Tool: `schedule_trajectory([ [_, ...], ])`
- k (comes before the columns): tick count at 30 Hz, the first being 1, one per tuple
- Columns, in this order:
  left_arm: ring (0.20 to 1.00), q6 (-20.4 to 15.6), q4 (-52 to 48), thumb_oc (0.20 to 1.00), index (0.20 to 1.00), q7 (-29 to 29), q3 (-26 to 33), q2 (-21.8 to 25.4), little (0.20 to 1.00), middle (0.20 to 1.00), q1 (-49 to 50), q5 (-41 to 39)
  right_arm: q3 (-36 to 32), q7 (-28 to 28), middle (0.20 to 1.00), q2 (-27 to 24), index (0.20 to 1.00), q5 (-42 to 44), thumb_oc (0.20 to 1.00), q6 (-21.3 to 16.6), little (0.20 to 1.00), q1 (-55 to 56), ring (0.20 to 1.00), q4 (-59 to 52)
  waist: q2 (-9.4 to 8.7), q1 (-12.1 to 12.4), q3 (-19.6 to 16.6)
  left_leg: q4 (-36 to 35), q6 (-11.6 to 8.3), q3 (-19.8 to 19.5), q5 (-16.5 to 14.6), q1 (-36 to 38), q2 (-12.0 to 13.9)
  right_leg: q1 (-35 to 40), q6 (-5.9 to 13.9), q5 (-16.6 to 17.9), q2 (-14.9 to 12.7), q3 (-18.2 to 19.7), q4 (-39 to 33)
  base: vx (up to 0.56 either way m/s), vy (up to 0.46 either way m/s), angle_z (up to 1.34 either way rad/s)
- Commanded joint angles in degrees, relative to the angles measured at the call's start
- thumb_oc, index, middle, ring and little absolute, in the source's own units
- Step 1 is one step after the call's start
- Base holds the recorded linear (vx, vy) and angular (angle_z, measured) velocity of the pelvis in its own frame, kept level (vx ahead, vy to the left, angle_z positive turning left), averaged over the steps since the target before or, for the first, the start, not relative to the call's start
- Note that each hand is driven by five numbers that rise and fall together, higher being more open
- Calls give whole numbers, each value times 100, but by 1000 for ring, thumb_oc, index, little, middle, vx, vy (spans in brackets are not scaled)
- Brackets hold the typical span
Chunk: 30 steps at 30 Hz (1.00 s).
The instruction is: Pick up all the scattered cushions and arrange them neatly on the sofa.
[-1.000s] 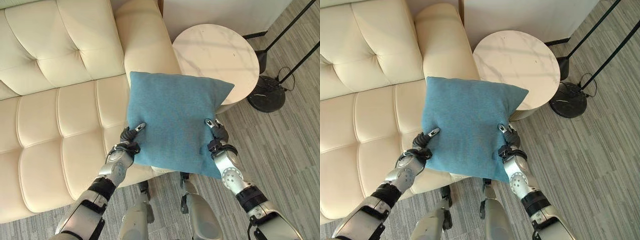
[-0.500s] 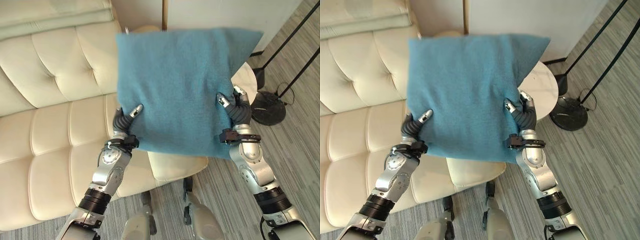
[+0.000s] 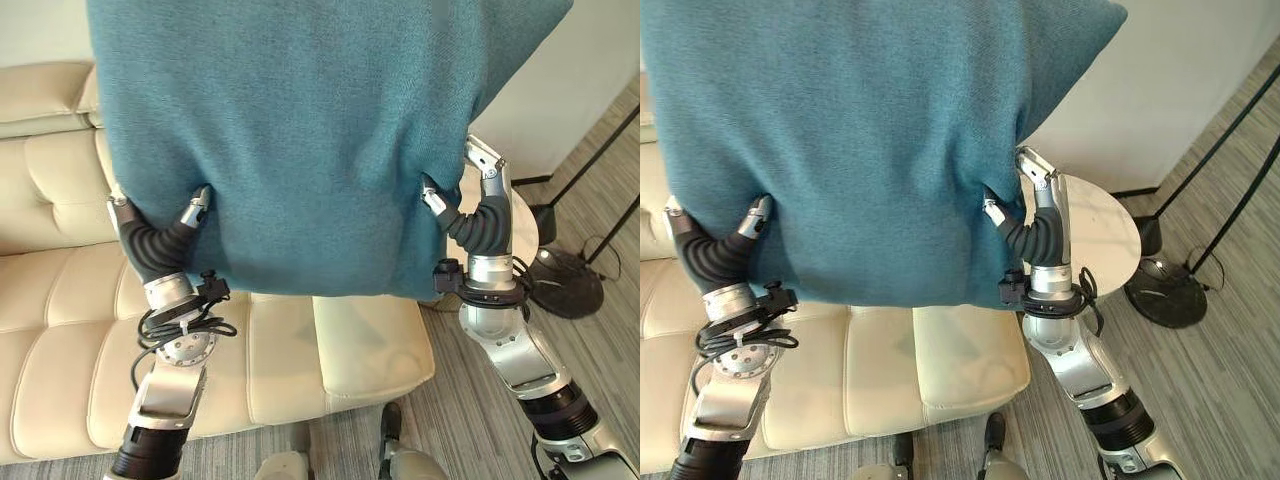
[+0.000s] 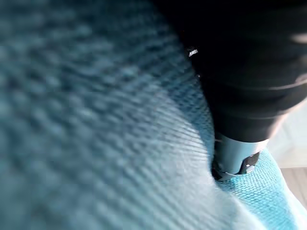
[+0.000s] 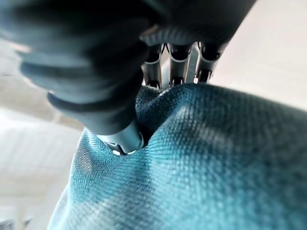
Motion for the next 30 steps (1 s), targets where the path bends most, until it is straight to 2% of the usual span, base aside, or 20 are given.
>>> schedule_trajectory([
  [1,200,-804,-594,200,200,354,-91,421,200,200,-66,664,183,-448,200,66,200,-582,200,-532,200,-215,200,-634,-79,236,-646,-37,-144,-554,-513,149,71,680,571,-891,-273,-157,7,13,19,8],
  [6,200,-851,-615,200,200,484,-360,474,200,200,-2,499,657,-566,200,113,200,-630,200,-399,200,-501,200,-669,-164,495,-608,-37,-92,-727,-498,129,0,755,584,-906,-328,-301,74,-18,23,16],
  [7,200,-854,-603,200,200,490,-364,480,200,200,-17,499,659,-576,200,119,200,-633,200,-402,200,-520,200,-647,-169,484,-598,-37,-89,-740,-495,129,-6,758,587,-914,-334,-314,83,-87,36,16],
  [10,200,-859,-415,200,200,501,-576,563,200,200,-167,352,904,-534,200,163,200,-644,200,-262,200,-741,200,-623,-146,559,-407,-37,-55,-949,-414,48,-34,585,577,-1008,-376,-308,596,-118,4,38],
  [11,200,-855,-338,200,200,513,-706,612,200,200,-315,336,979,-540,200,182,200,-676,200,-206,200,-852,200,-573,-122,541,-311,-37,-29,-1091,-364,-30,-45,487,581,-1104,-338,-95,842,-180,0,47],
  [12,200,-829,-174,200,200,490,-912,679,200,200,-553,293,1059,-543,200,180,200,-751,200,-64,200,-968,200,-442,-70,417,-246,-37,24,-1377,-214,-218,-116,363,581,-1213,-111,663,1187,-151,-4,56],
  [13,200,-833,-158,200,200,494,-917,678,200,200,-572,294,1059,-549,200,180,200,-752,200,-65,200,-981,200,-431,-78,420,-263,-37,20,-1375,-252,-222,-117,342,581,-1261,-114,669,1217,-156,0,76],
  [15,200,-763,76,200,200,365,-1054,684,200,200,-794,185,1071,-490,200,176,200,-810,200,40,200,-1099,200,-299,-54,366,-290,-5,5,-1694,-105,-370,-156,389,495,-1451,87,1348,1521,-57,-68,131],
  [16,200,-731,201,200,200,246,-1119,677,200,200,-912,86,1065,-452,200,180,200,-823,200,93,200,-1162,200,-237,-52,363,-326,-2,-23,-1894,-37,-436,-164,453,431,-1488,168,1552,1625,-36,-237,108],
  [17,200,-674,439,200,200,97,-1197,613,200,200,-1113,-85,1015,-404,200,179,200,-836,200,149,200,-1233,200,-100,-124,384,-411,15,-58,-2222,-12,-504,-227,742,361,-1645,263,1859,1681,-64,-196,70],
  [19,200,-662,525,200,200,52,-1197,581,200,200,-1189,-165,978,-399,200,191,200,-837,200,163,200,-1290,200,-45,-143,383,-418,60,-80,-2331,59,-593,-244,885,351,-1651,275,1860,1574,-107,-169,130],
  [21,200,-612,493,200,200,-20,-1090,589,200,200,-1191,-195,929,-381,200,210,200,-793,200,163,200,-1369,200,-34,-168,466,-477,89,-122,-2384,125,-650,-224,1073,239,-1919,329,1829,1352,-170,-241,67],
  [22,200,-618,437,200,200,-62,-1003,576,200,200,-1126,-222,872,-402,200,230,200,-735,200,80,200,-1337,200,-69,-182,539,-478,251,-224,-2435,269,-874,-190,1261,99,-2163,457,1759,1083,-175,-235,8],
  [23,200,-614,430,200,200,-66,-999,577,200,200,-1120,-224,873,-401,200,231,200,-733,200,79,200,-1336,200,-70,-179,518,-480,270,-227,-2456,262,-887,-196,1270,96,-2159,459,1738,1071,-221,-239,10],
  [25,200,-590,473,200,200,5,-909,568,200,200,-1089,-119,830,-471,200,176,200,-721,200,-59,200,-1291,200,-101,-123,508,-362,262,-478,-2620,605,-1125,-132,1345,-85,-2354,676,1658,923,-356,-256,42],
  [26,200,-555,542,200,200,-6,-896,548,200,200,-1116,-147,821,-487,200,97,200,-673,200,-83,200,-1319,200,-39,-65,391,-193,125,-637,-2464,769,-1362,7,1165,-160,-2305,822,1503,1001,-609,-305,91],
  [28,200,-511,499,200,200,-137,-913,505,200,200,-1096,-182,777,-530,200,29,200,-618,200,-61,200,-1237,200,71,-91,237,-147,177,-448,-1989,489,-1385,130,961,-182,-2217,848,1253,1067,-468,-176,86],
  [29,200,-509,495,200,200,-140,-910,504,200,200,-1096,-185,778,-531,200,27,200,-618,200,-62,200,-1240,200,73,-75,236,-160,199,-449,-1998,490,-1420,143,938,-181,-2197,864,1251,1061,-318,-126,72],
  [30,200,-500,440,200,200,-250,-949,499,200,200,-1031,-184,662,-589,200,-19,200,-589,200,-71,200,-1029,200,96,-179,110,-149,674,-267,-1544,172,-1277,179,884,-176,-2111,705,922,1029,-317,-119,63],
])
